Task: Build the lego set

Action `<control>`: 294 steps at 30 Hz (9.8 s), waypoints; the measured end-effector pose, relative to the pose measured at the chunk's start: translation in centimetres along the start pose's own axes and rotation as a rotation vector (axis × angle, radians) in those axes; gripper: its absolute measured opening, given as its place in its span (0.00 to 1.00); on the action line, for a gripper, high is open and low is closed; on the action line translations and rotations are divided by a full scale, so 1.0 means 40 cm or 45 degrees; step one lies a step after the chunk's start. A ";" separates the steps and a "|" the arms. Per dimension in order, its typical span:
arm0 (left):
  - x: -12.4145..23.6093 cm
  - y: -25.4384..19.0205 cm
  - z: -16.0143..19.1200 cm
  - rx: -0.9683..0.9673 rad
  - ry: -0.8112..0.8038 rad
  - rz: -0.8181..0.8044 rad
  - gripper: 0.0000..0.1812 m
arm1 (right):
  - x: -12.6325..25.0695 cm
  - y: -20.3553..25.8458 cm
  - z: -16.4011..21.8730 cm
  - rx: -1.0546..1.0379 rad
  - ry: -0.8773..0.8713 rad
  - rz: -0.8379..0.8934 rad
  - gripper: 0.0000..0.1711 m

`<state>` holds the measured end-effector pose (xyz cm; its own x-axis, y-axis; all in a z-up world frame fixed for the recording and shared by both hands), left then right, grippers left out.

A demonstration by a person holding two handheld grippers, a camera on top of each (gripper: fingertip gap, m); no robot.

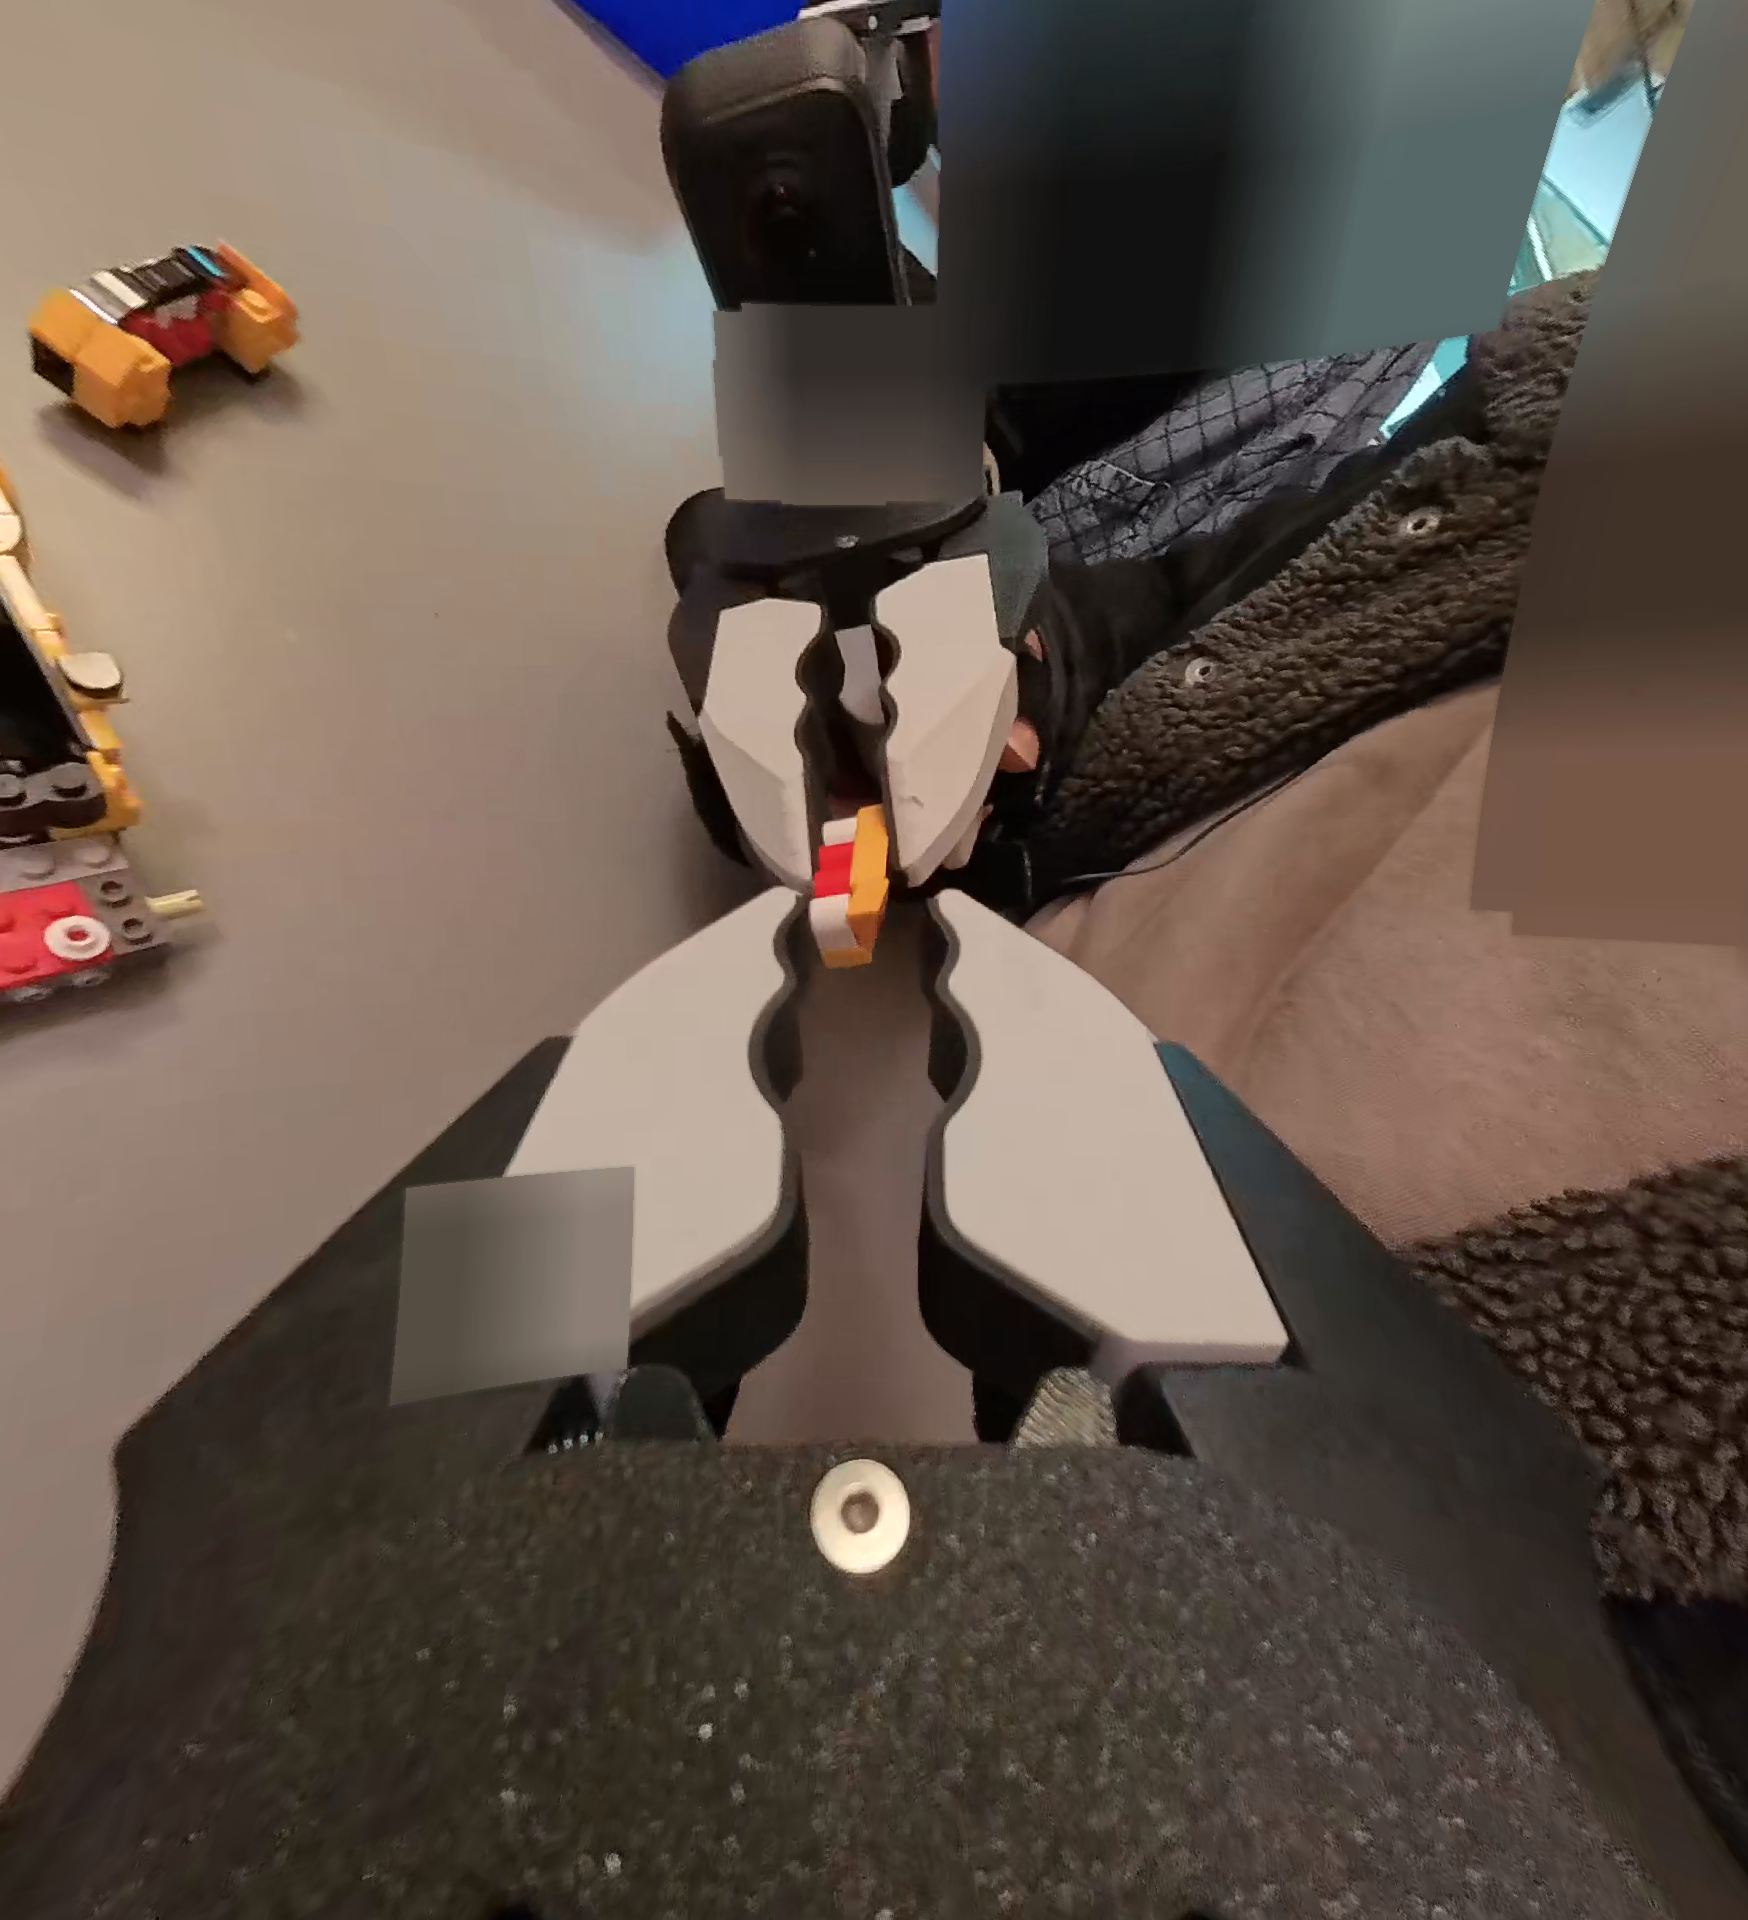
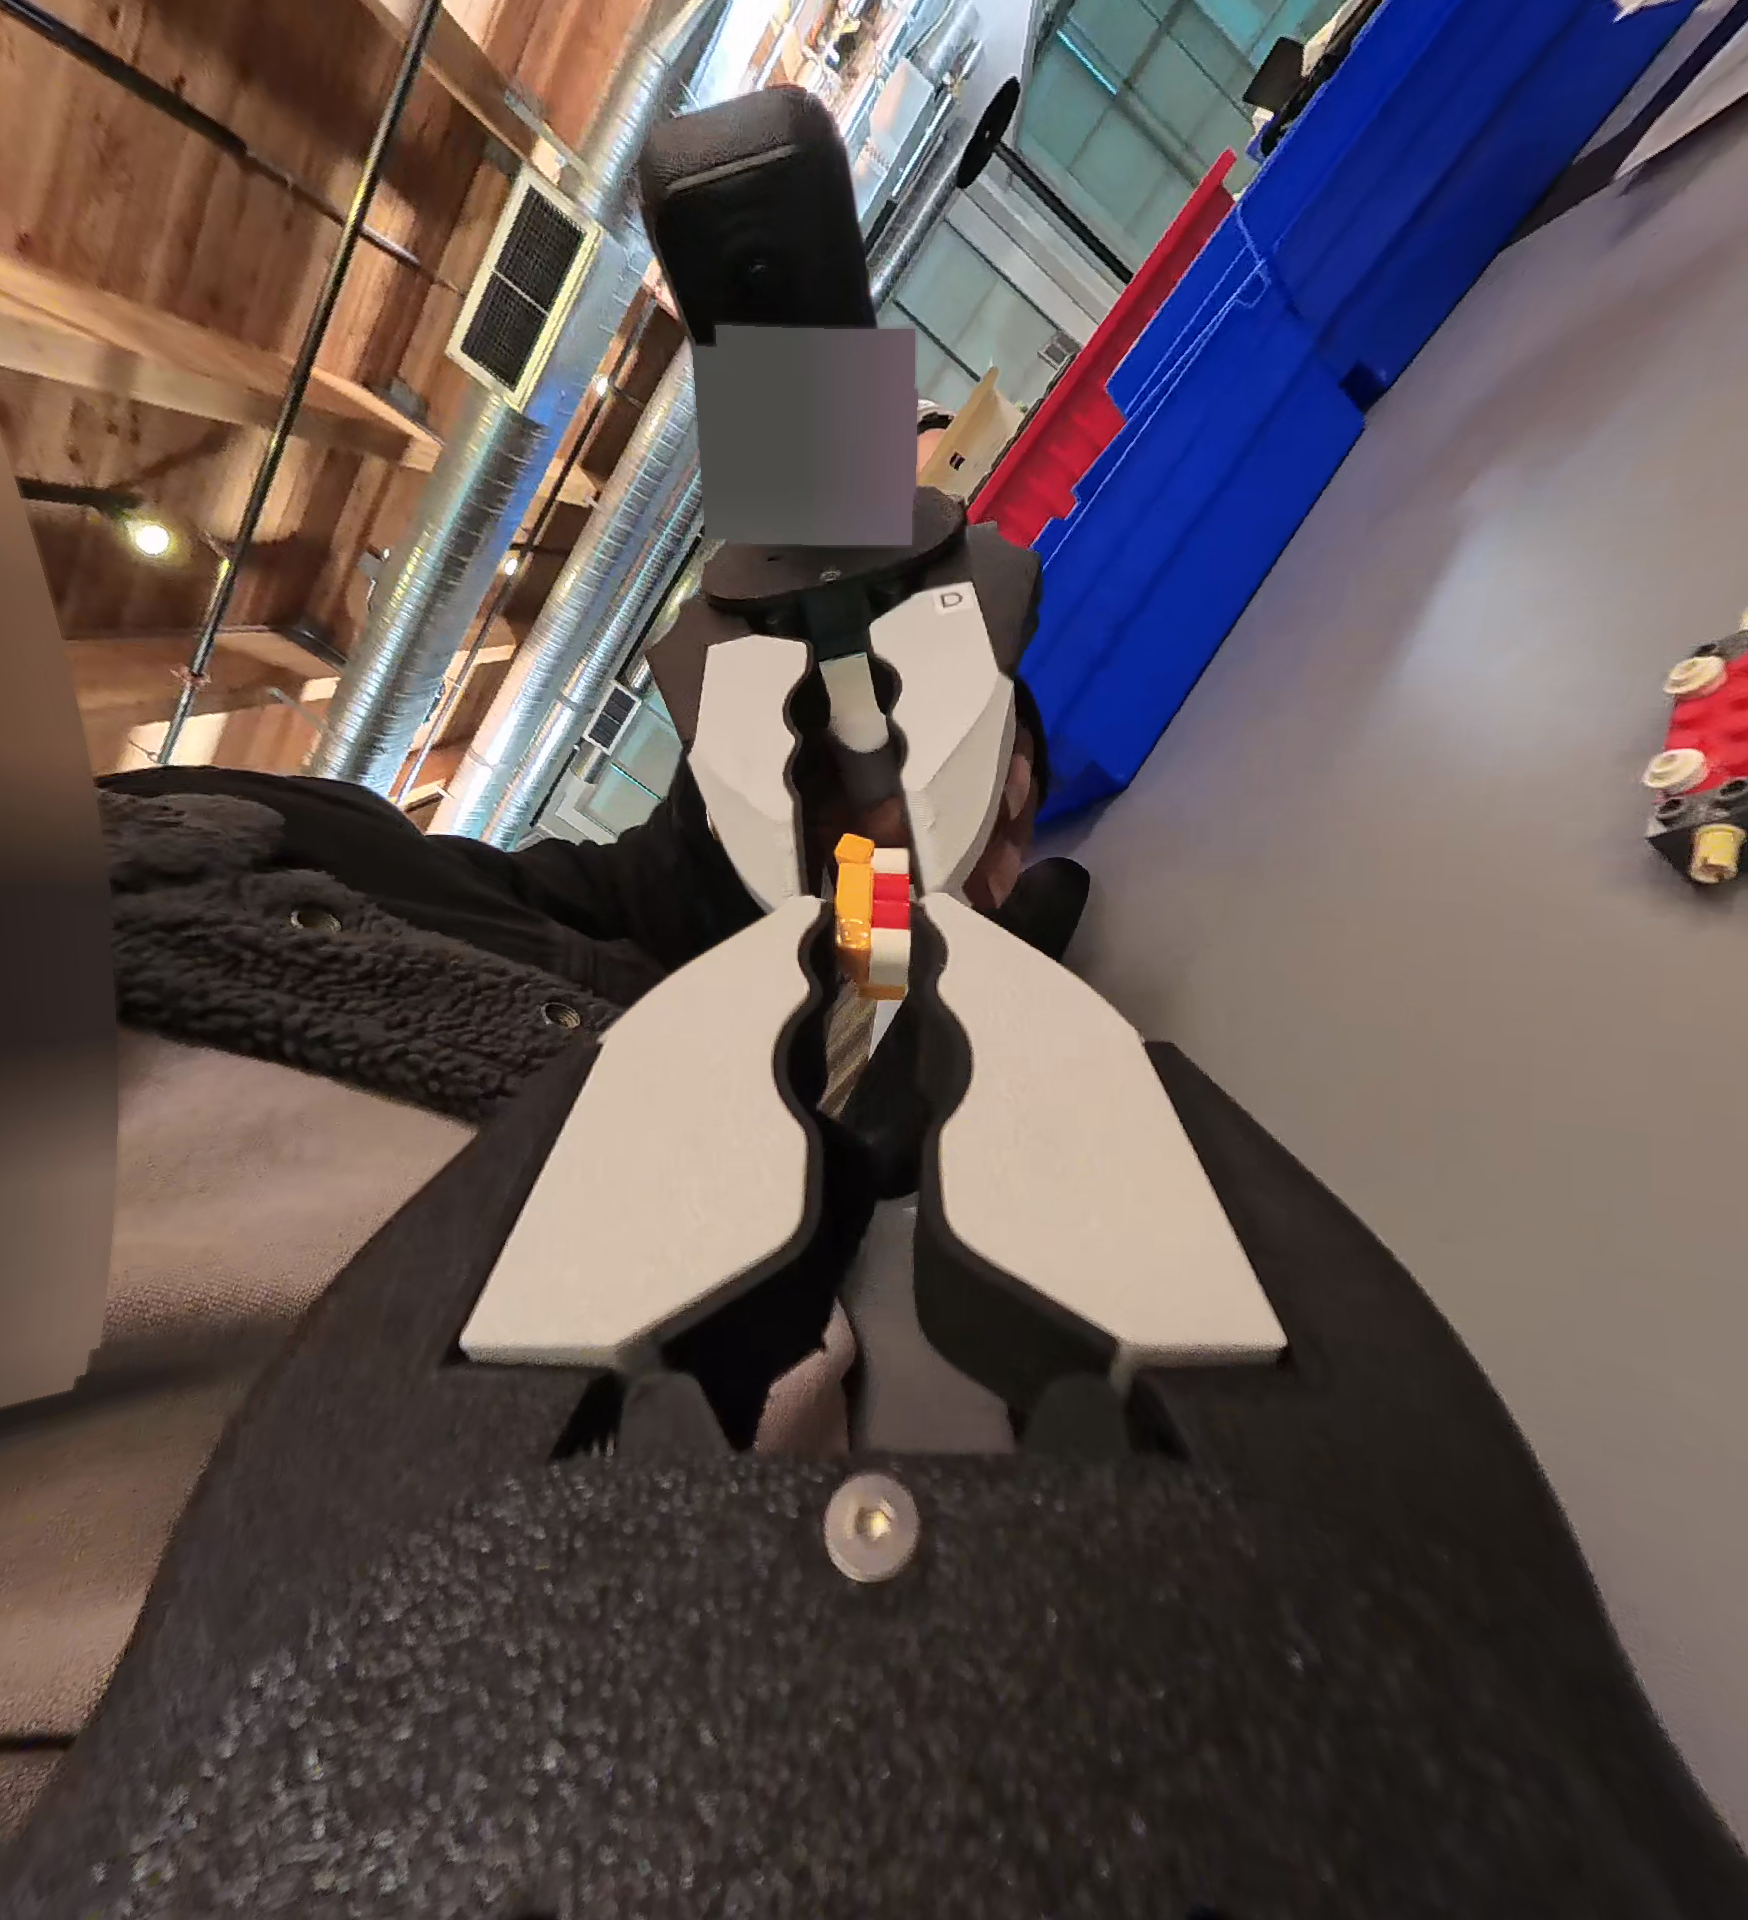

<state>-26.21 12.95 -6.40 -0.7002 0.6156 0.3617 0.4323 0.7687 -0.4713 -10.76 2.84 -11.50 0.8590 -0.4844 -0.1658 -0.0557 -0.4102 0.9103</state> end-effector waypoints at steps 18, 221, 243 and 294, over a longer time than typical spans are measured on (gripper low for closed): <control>0.021 -0.003 -0.001 -0.020 0.019 0.019 0.08 | -0.007 0.009 0.008 0.073 0.048 0.016 0.07; 0.006 0.098 0.166 -0.902 0.359 -0.596 0.11 | -0.096 -0.088 -0.025 1.271 0.772 0.858 0.13; 0.137 0.010 0.084 -0.928 -0.358 -1.087 0.00 | -0.014 0.042 -0.109 1.375 -0.091 0.834 0.03; 0.173 0.018 0.108 -0.981 -0.309 -1.374 0.00 | 0.009 0.041 -0.617 1.203 -0.716 1.443 0.01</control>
<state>-33.18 17.00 -7.70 -0.9382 -0.3381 0.0740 -0.2434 0.7966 0.5533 2.03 21.04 -0.69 -0.1262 -0.9870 0.0999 -0.9812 0.1390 0.1341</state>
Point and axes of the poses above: each gripper's, where its closed fingertips meet, x back along the fingers, z out of its underside, y = z × x across the jaws, the point moved 10 cm from there along x, back along the fingers, and after that the axes turned 14 degrees about -x, right-handed, at the moved point
